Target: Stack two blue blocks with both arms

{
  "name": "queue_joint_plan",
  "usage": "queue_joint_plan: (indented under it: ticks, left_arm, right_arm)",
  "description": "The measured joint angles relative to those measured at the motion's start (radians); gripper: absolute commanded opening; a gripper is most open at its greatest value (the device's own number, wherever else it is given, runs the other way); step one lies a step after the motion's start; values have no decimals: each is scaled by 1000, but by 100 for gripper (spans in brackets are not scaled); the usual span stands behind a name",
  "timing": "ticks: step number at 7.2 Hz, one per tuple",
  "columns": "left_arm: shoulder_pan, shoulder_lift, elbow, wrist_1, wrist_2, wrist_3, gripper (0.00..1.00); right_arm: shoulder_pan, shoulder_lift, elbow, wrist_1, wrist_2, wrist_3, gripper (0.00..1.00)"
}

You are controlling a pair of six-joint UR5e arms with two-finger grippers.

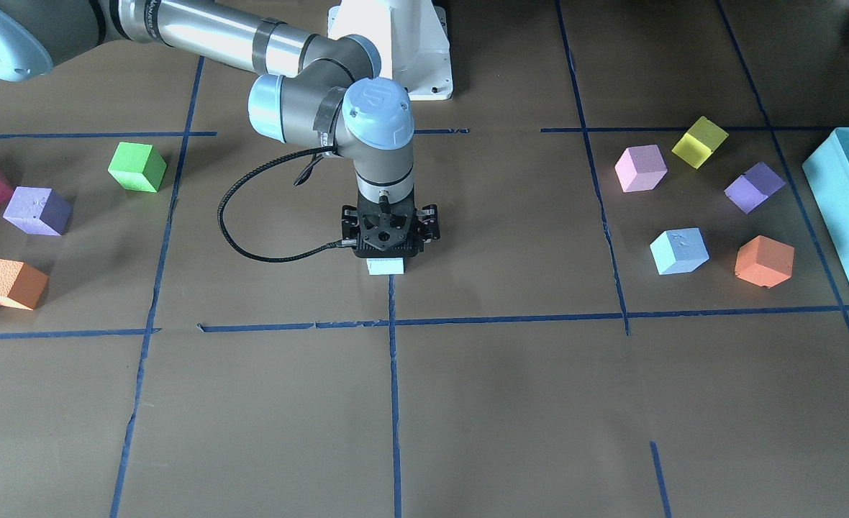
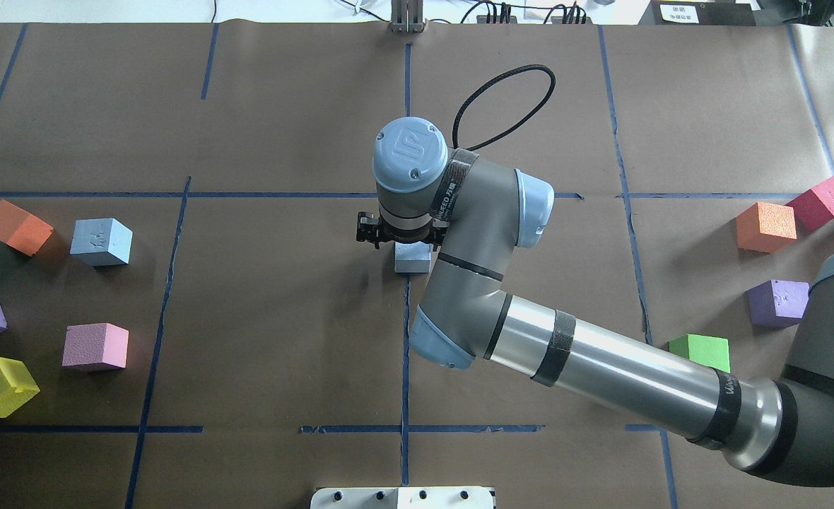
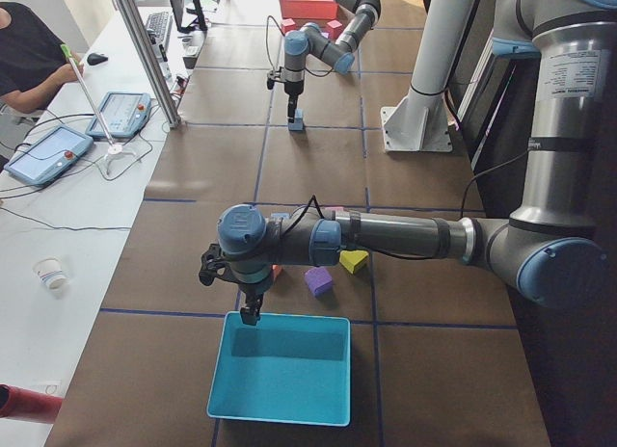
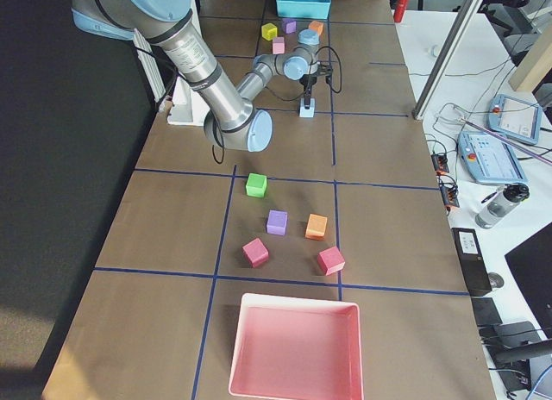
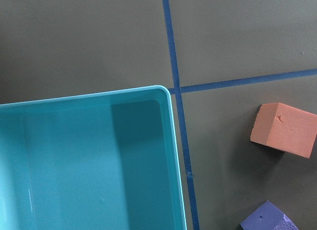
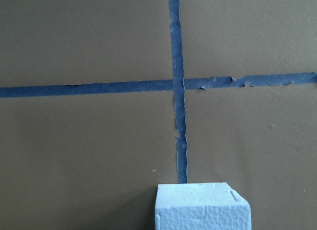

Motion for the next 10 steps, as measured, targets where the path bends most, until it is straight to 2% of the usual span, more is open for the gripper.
queue_joint_plan:
  ticks: [2, 4, 6, 8, 10]
  left_arm:
    - [39, -2, -95, 2, 1, -38, 100]
    - [148, -1, -190, -30, 7, -235, 100]
    - [250, 2, -215, -164, 13, -467, 100]
    - [364, -3, -217, -300, 61, -723, 100]
    - [501, -20, -215, -365, 188, -919, 100]
  right_arm:
    - [62, -3, 46, -16, 64, -1, 99]
    - [150, -14, 133, -87, 153, -8, 99]
    - [242, -71, 279, -182, 225, -41, 99]
    - [337, -180, 426, -292, 246, -201, 99]
    - [452, -297, 503, -360, 271, -433, 100]
